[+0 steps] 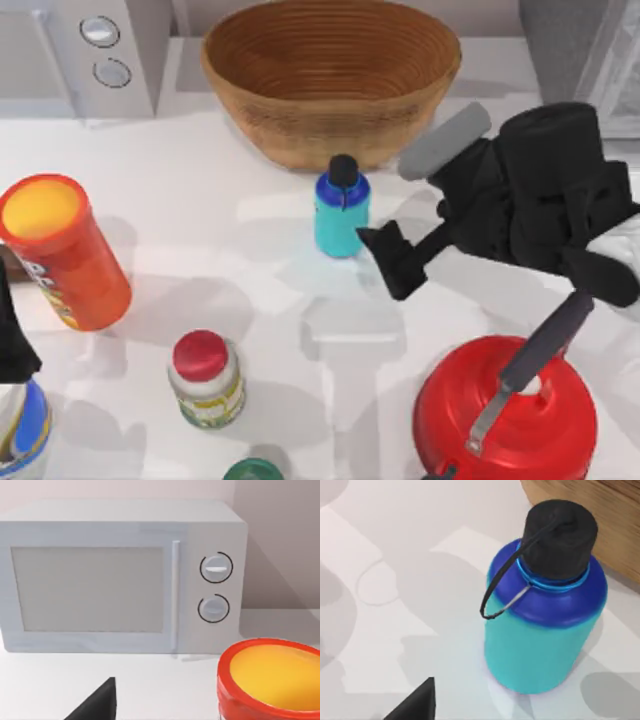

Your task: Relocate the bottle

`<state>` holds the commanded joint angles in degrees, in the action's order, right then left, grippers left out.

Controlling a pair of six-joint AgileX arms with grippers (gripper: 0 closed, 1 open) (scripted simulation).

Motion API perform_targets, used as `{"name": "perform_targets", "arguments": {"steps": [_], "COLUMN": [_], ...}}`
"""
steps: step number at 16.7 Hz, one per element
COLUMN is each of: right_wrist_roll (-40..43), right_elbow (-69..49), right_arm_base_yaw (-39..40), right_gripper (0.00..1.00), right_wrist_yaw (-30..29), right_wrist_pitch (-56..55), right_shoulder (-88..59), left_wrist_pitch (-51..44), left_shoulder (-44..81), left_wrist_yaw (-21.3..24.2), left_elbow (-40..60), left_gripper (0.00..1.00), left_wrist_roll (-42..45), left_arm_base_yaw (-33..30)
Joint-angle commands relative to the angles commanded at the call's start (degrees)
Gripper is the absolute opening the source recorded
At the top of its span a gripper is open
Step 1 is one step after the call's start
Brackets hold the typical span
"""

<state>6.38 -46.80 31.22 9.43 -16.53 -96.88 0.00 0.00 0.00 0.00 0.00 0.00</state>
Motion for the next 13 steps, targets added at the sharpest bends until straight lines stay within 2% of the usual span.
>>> {"name": "perform_targets", "arguments": {"steps": [7, 13], "right_wrist_roll": [0.39, -0.18], "right_elbow": [0.01, -8.7], "right_arm_base_yaw": [-0.24, 0.96], "right_gripper": [1.0, 1.0], "right_wrist_yaw": [0.73, 0.03], "right_wrist_pitch": [-0.46, -0.32], "right_shoulder": [-1.88, -10.18], "left_wrist_pitch": [0.0, 0.0], "left_shoulder": [0.0, 0.0], "left_wrist_yaw": [0.0, 0.0], "left_elbow": [0.0, 0.0], "left_gripper": [1.0, 1.0], "left_wrist_roll": [0.0, 0.0], "left_arm_base_yaw": [0.0, 0.0]}}
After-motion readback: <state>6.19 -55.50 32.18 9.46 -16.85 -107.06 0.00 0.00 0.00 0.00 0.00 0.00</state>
